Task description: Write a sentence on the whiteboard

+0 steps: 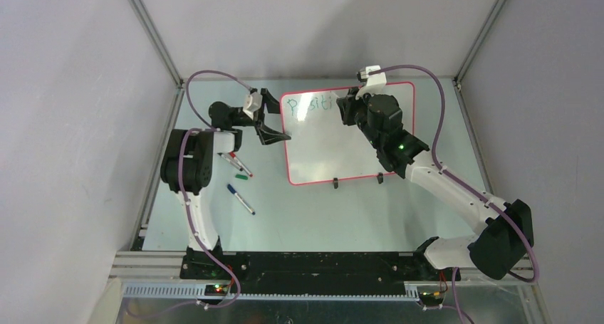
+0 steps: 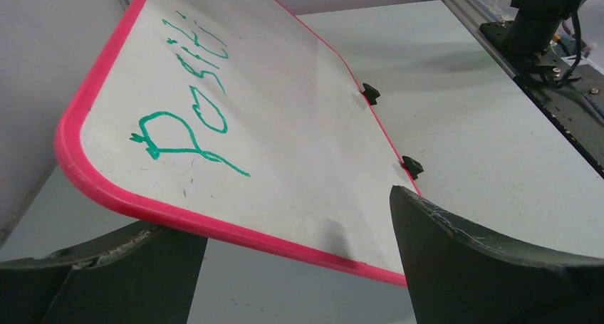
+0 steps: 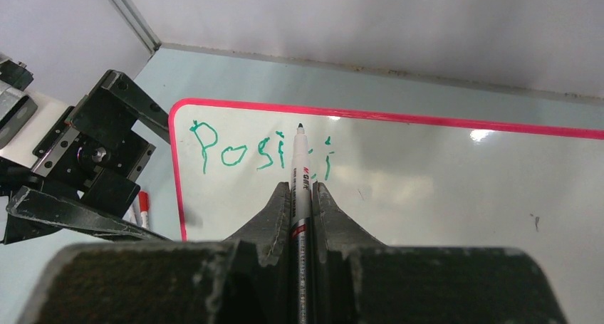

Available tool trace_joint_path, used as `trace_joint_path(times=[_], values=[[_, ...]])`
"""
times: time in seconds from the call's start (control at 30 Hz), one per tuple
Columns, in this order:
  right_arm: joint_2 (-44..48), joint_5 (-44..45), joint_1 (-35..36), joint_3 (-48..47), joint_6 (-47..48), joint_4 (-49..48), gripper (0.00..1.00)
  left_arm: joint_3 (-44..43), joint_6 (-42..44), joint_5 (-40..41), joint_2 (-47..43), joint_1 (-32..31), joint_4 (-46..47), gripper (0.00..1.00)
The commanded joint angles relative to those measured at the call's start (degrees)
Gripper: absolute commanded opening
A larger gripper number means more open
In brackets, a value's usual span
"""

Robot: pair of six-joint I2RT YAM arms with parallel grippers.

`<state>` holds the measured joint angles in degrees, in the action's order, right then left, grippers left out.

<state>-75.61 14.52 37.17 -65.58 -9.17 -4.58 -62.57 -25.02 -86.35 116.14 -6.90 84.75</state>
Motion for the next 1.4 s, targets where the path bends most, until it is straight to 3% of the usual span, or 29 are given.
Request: trace_joint_path(times=[0.0,0.6,1.0,1.37], values=[[0.7,1.0,0.2,-0.2,0.6,-2.3,0.00,-2.8,-1.8,1.7,0.2,-0.6,3.2,0.98],[0.4,2.0,0.3,-0.3,1.0,-2.1,0.00,-11.9,-10.1,3.4,5.6,-0.4,3.2,0.98],[0.6,2.3,0.3,-0.3,1.8,-1.3,0.00,-11.6,-8.1,-0.6,5.2,-1.3,3.2,0.99],[0.5,2.6,-1.2,-0.3,-0.6,2.1,0.00,-13.1,-13.2,-1.7,5.8,-1.5,3.3,0.98]])
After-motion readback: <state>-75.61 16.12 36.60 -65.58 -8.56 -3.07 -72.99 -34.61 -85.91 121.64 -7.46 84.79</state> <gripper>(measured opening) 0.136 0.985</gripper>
